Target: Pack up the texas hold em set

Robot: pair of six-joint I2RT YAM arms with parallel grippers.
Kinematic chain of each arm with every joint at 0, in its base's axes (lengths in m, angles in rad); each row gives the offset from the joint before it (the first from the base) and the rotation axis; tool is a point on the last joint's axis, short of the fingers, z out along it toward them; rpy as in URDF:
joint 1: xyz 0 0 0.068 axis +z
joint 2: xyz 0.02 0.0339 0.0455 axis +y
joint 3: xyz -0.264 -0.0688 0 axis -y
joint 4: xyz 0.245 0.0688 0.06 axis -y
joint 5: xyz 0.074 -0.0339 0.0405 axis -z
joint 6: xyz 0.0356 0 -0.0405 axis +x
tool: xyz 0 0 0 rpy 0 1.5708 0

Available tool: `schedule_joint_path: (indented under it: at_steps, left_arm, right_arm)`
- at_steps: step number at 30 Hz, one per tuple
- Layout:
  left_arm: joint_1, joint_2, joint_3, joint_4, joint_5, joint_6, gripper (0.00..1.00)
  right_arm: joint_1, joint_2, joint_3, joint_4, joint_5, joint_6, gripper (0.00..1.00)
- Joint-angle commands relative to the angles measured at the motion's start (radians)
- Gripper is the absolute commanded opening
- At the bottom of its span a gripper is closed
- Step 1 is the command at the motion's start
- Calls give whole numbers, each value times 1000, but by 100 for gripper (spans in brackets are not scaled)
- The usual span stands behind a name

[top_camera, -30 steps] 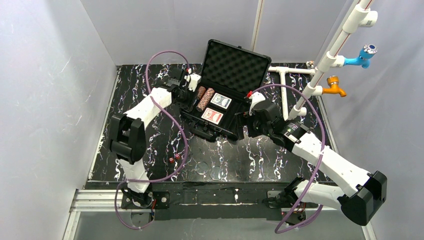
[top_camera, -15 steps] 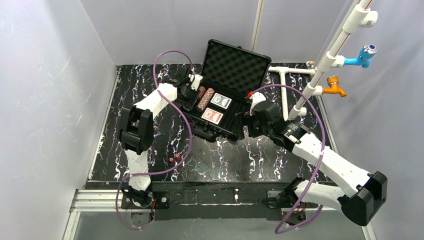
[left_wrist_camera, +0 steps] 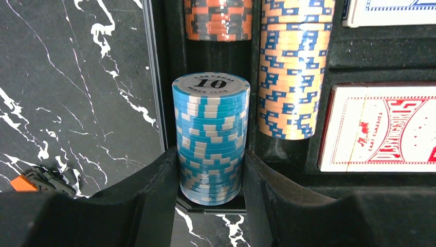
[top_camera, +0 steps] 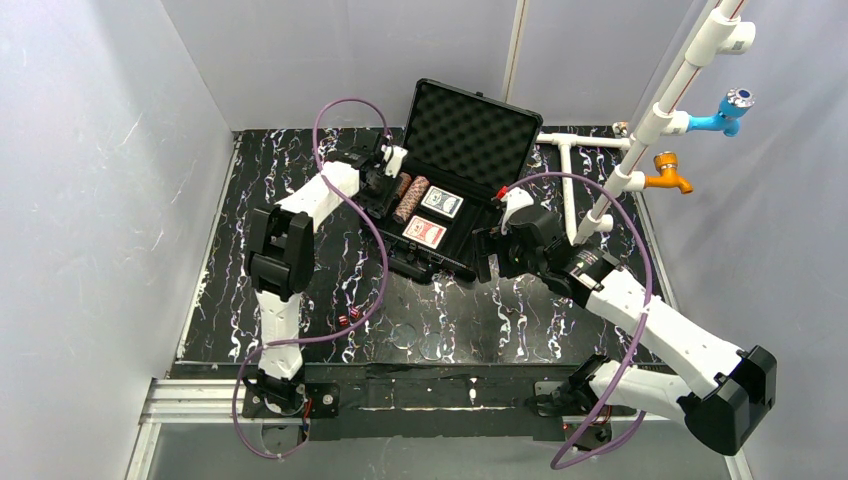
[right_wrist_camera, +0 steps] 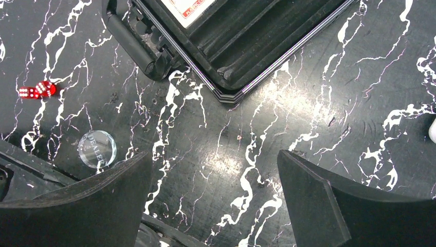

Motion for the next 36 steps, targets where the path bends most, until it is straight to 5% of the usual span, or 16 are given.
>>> schedule_joint_path:
  at_steps: [1,18,27,36]
  left_arm:
    - [5,-6,70,-4,-2,-7,0]
    - [6,31,123,-20,-5,-16,5]
    - [4,28,138,-19,-13,-22,19]
    - [5,19,152,-21,-31,-29,45]
  right_arm:
    - [-2,-9,2,22,15,8,98]
    - [-2,-7,-3,23,21,8,98]
    - [-2,-4,-6,23,20,9,98]
    - [-3,-1,-6,29,12,10,98]
